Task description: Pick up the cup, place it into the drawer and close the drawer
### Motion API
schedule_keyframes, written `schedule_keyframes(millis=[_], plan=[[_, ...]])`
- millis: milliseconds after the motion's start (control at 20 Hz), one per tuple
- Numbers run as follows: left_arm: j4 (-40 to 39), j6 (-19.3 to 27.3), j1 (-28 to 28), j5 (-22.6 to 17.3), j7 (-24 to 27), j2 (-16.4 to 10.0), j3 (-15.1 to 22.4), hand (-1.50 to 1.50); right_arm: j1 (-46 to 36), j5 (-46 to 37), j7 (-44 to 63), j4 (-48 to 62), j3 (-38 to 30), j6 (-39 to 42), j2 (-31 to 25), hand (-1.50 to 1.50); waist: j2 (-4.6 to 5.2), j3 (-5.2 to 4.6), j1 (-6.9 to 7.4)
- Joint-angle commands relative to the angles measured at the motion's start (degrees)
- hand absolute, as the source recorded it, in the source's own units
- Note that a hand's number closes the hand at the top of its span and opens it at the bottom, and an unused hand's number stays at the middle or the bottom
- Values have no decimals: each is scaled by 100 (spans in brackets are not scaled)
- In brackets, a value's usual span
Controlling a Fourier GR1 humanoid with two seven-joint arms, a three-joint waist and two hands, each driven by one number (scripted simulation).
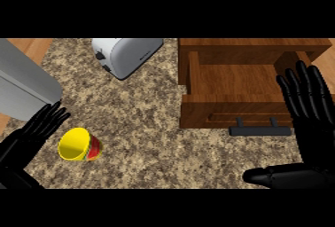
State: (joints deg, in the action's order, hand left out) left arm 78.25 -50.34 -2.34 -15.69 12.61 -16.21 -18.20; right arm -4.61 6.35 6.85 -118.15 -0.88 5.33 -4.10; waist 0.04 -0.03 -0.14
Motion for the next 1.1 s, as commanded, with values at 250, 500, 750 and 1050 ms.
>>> schedule_keyframes(millis=[250,500,750,1050], plan=[[-1392,101,-704,1059,1146,-82,210,-150,-233,60,371,-208,-82,-59,-82,-150,0,-1,-16],[-2136,205,-619,1660,2167,-270,424,-150,-58,-245,-128,219,197,-73,170,-150,6,-2,-9],[-2733,229,-841,1605,2546,-436,486,-150,-10,401,255,-179,-350,245,-249,-150,8,-4,-46],[-3820,725,-1316,1954,3287,-456,698,-150,-256,134,418,-137,4,33,-40,-150,21,-10,-79]])
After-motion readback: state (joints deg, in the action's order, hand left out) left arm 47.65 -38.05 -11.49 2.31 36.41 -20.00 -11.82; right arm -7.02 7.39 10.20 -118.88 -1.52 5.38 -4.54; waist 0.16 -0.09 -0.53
